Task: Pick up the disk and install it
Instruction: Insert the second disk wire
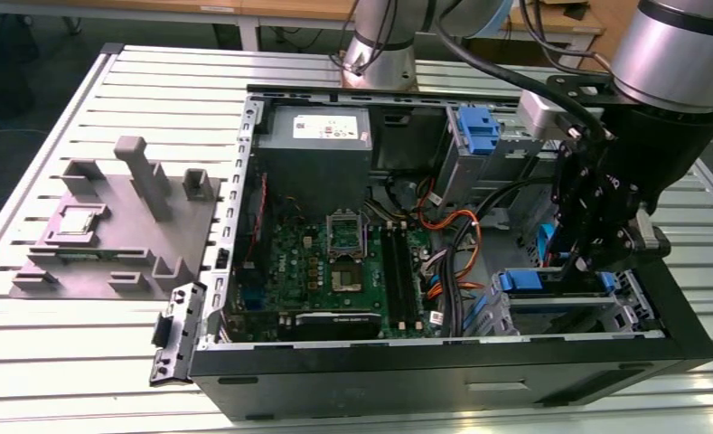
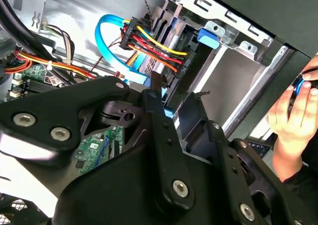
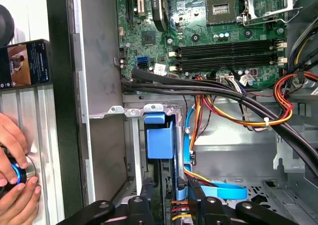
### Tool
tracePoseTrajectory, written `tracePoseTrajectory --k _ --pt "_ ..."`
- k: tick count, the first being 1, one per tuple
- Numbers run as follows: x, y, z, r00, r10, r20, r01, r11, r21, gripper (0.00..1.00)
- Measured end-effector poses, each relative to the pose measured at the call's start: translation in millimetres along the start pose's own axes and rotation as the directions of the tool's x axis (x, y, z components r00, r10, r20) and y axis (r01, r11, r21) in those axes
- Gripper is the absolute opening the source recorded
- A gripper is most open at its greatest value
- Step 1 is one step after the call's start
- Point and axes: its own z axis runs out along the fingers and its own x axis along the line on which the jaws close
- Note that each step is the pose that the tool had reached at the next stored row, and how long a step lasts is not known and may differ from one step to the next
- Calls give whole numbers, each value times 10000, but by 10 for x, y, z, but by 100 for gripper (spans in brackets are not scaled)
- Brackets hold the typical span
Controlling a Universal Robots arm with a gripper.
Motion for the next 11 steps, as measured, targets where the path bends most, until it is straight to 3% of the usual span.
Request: tracePoseTrajectory --k 11 --pt "0 0 -2 10000 1 38 -1 10000 -3 41"
